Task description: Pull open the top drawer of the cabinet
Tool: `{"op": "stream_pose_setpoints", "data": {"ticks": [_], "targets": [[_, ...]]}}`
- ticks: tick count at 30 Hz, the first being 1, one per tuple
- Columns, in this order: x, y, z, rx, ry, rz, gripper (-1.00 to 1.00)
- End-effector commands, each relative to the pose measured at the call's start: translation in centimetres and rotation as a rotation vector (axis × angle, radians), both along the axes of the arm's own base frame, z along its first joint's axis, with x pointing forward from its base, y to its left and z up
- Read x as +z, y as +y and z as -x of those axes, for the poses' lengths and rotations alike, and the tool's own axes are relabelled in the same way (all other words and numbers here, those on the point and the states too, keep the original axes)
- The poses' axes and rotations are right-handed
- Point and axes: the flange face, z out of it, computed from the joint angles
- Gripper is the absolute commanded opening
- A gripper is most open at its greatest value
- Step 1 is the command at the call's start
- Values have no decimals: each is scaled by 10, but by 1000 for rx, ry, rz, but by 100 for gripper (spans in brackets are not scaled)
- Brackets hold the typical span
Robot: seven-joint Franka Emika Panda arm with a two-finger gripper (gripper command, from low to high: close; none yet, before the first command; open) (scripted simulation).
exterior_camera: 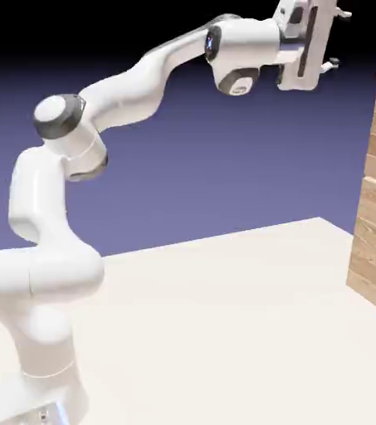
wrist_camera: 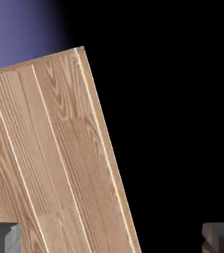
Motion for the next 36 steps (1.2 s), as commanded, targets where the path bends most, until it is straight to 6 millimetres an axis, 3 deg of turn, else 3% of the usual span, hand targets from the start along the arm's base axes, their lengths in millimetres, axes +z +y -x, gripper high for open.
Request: {"op": "stream_pose_setpoints", "data": {"ticks": [1, 7, 14, 16, 23, 30, 31, 36], "targets": [[-9, -3, -11, 10, 5, 21, 0], [-70, -35, -76, 67, 27, 126, 0], [-151, -94, -138, 119, 25, 198, 0], [-154, -96, -139, 120, 24, 200, 0], [-165, -93, -174, 126, 56, 206, 0], [-154, -96, -189, 121, 25, 200, 0], [-154, -96, -189, 121, 25, 200, -100], [-154, -96, -176, 121, 25, 200, -100]]}}
